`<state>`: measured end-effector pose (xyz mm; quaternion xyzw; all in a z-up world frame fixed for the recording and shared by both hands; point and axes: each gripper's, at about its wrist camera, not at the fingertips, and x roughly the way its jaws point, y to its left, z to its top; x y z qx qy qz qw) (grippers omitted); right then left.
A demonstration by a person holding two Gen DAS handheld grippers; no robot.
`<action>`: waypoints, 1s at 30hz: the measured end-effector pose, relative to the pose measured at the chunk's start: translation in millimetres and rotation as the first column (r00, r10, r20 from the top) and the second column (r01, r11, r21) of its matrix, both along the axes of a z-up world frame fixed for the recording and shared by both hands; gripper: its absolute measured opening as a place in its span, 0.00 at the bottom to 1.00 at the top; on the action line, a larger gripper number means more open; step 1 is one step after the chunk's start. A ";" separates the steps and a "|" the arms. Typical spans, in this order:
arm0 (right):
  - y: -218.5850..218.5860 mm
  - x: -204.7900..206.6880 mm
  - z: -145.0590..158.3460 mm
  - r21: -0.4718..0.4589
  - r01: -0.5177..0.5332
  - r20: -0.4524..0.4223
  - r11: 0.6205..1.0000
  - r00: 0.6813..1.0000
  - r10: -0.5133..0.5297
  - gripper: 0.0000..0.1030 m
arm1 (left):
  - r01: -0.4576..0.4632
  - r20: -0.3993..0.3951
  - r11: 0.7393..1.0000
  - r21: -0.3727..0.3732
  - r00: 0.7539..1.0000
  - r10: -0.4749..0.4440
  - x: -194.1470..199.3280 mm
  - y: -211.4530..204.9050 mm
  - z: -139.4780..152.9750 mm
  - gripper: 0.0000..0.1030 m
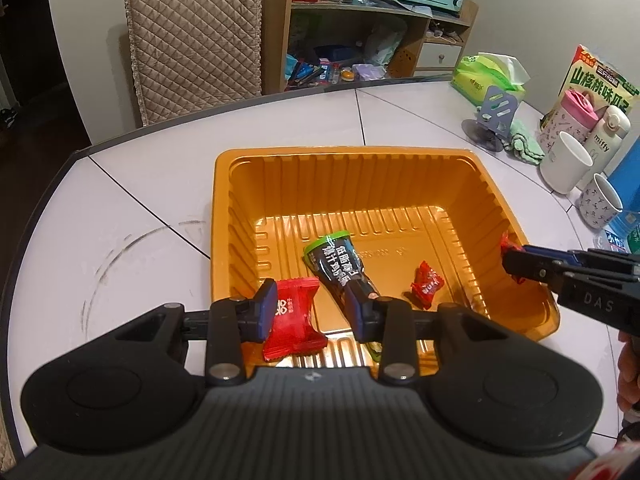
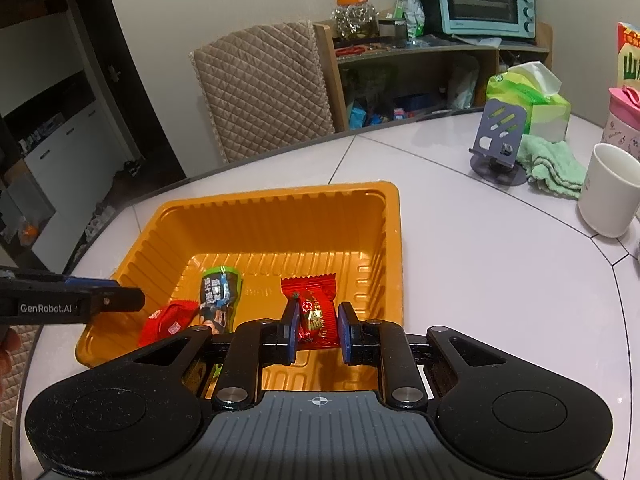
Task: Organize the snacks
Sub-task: 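Open both tools to release the red candies into the tray and withdraw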
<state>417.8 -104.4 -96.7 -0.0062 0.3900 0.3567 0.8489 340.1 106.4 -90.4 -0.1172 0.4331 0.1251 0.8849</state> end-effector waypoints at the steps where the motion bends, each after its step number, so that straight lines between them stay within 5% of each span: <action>1: 0.1 0.2 0.2 0.000 0.004 0.001 1.000 1.000 -0.004 0.19 | 0.000 0.001 1.000 -0.003 1.000 0.000 -1.1 -0.4 0.5 0.33; 7: -3.7 -1.1 3.3 0.011 0.025 0.011 1.000 1.000 -0.026 0.28 | -0.003 0.016 1.000 -0.009 1.000 0.004 -7.5 -2.2 5.5 0.40; 9: -6.6 -4.3 6.5 0.020 0.037 0.029 0.999 0.999 -0.038 0.57 | -0.002 0.021 1.000 -0.010 1.000 0.002 -9.6 -3.1 7.9 0.44; 11: -11.1 -8.2 11.3 0.044 0.051 0.053 0.998 0.997 -0.053 0.63 | 0.000 0.029 1.000 -0.007 1.000 0.000 -12.1 -4.4 10.6 0.44; 30: -35.7 -42.2 39.3 0.083 0.073 0.036 0.994 0.996 -0.076 0.65 | 0.014 0.102 1.000 -0.011 0.995 -0.013 -51.0 -19.4 43.0 0.53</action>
